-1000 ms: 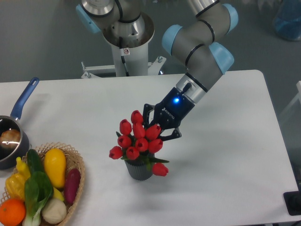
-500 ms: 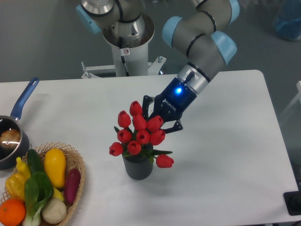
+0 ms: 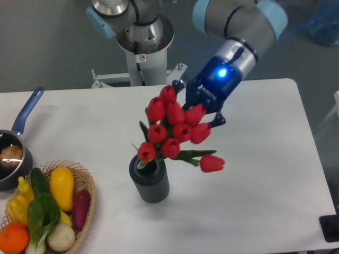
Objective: Pick up the flowers from the vase
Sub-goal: 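Lift the tulip bunch straight up out of the grey vase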
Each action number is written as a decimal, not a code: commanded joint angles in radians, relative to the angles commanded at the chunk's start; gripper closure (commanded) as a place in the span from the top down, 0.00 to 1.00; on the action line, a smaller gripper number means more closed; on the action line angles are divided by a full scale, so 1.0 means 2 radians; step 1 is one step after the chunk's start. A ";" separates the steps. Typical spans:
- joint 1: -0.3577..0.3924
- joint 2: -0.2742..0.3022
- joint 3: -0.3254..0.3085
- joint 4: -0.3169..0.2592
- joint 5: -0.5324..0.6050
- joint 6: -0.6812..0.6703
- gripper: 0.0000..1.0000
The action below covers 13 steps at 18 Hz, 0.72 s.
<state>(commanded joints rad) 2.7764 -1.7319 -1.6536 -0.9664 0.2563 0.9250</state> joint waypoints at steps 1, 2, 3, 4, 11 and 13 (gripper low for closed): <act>0.002 0.002 0.000 0.000 -0.005 0.000 0.00; 0.006 0.005 0.000 0.000 -0.007 -0.001 0.00; 0.011 0.008 0.001 0.000 -0.007 -0.002 0.00; 0.013 0.011 0.005 0.000 -0.008 -0.005 0.00; 0.049 0.012 0.037 0.005 0.054 -0.001 0.00; 0.051 0.013 0.035 0.003 0.135 0.034 0.00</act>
<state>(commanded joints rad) 2.8793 -1.7058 -1.5846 -0.9603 0.5268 0.9937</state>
